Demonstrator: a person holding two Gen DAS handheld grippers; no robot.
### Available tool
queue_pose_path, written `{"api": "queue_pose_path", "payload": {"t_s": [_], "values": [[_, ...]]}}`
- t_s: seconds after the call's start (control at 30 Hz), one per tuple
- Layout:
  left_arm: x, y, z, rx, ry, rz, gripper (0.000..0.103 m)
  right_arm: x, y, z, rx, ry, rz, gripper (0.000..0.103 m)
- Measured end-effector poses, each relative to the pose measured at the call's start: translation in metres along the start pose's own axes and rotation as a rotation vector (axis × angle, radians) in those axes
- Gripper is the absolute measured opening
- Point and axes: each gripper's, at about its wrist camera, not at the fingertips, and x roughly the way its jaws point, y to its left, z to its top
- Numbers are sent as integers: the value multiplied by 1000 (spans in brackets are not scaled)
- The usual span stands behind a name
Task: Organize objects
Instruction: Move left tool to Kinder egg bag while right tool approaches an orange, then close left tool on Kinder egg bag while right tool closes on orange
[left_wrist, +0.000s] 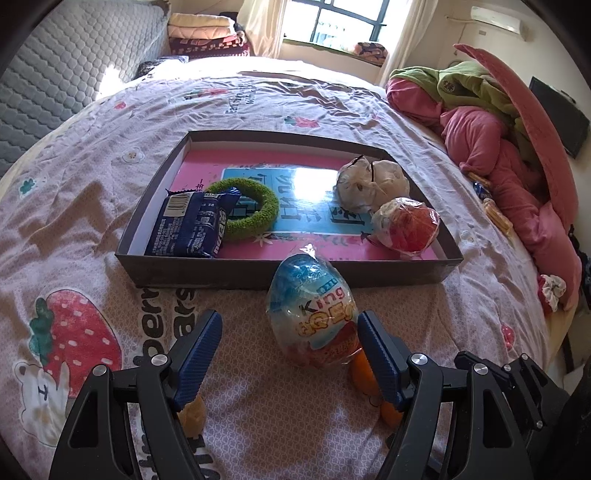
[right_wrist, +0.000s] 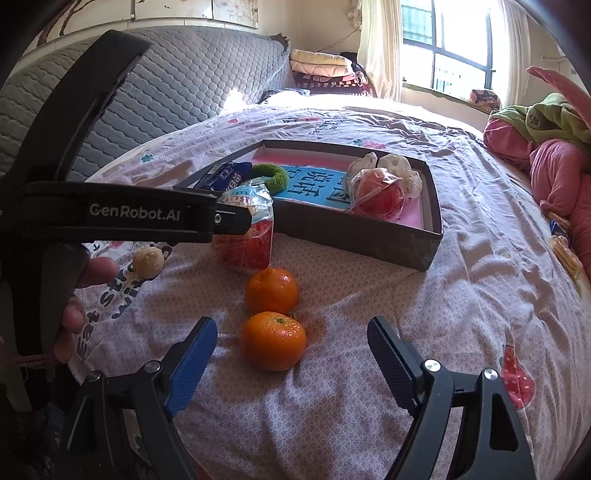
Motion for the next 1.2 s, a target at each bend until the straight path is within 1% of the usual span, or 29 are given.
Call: {"api": "queue_pose_path", "payload": {"t_s": [0.17, 0.3, 0.47, 0.5, 0.53, 0.6, 0.63, 0.8, 1.0, 1.2], "values": [[10, 0, 2, -13, 10, -33, 77, 9, 5, -1, -28, 33, -8, 64], [16, 0, 3, -26, 14, -64, 77, 13, 8, -2, -42, 51, -9, 60], [26, 0, 2, -51, 21, -89, 76, 19, 11, -5, -57, 64, -12, 51], [28, -1, 2, -50, 25, -80, 74, 19, 12, -6, -63, 63, -11, 49], [30, -1, 1, -50, 30, -79, 68, 19, 13, -6, -69, 62, -12, 47], [33, 0, 1, -55, 37, -91, 61, 19, 15, -6, -77, 57, -12, 45], [33, 0, 1, -55, 37, -92, 61, 19, 15, -6, -78, 56, -10, 43], [29, -2, 1, -45, 19, -101, 59, 16, 14, -7, -72, 51, -1, 41], [10, -6, 3, -14, -25, -105, 59, 14, 14, -5, -70, 41, -1, 40], [-17, -4, 3, -1, -78, -78, 59, 5, 7, -1, -36, -2, -3, 40]]}}
